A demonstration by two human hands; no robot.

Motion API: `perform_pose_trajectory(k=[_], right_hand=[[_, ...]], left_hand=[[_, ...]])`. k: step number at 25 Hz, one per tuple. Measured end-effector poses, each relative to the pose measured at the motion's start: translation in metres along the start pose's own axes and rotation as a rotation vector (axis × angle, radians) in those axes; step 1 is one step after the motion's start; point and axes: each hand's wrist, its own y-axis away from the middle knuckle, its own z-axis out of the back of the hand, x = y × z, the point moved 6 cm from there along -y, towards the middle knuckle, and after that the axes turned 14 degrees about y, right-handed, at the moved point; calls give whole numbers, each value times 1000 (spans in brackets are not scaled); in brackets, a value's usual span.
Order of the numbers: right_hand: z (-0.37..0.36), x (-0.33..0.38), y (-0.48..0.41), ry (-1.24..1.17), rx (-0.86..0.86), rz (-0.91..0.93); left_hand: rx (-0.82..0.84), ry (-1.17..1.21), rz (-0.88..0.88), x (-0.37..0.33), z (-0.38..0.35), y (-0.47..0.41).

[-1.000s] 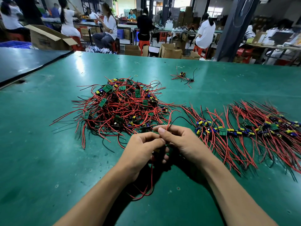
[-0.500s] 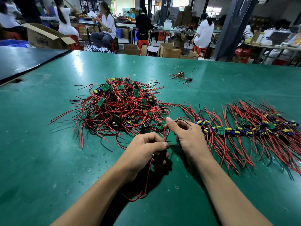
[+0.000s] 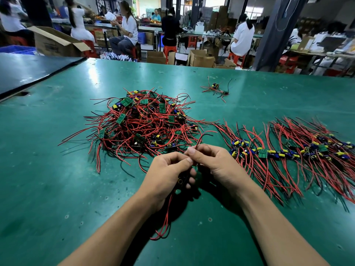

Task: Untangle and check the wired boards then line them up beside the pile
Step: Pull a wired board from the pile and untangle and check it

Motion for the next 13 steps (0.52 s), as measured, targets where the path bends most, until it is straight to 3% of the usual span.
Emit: perform_pose_trajectory(k=[3,8,13], right_hand=[[2,4,2,-31,46,27],[7,7,-1,139,-123,78],[9,2,-4,79,-231,0]], left_hand=[[7,-9,8,-1,-1,-1],[-4,-86,-61,-4,-1,2],[55,-206,-103,-2,-6,4]])
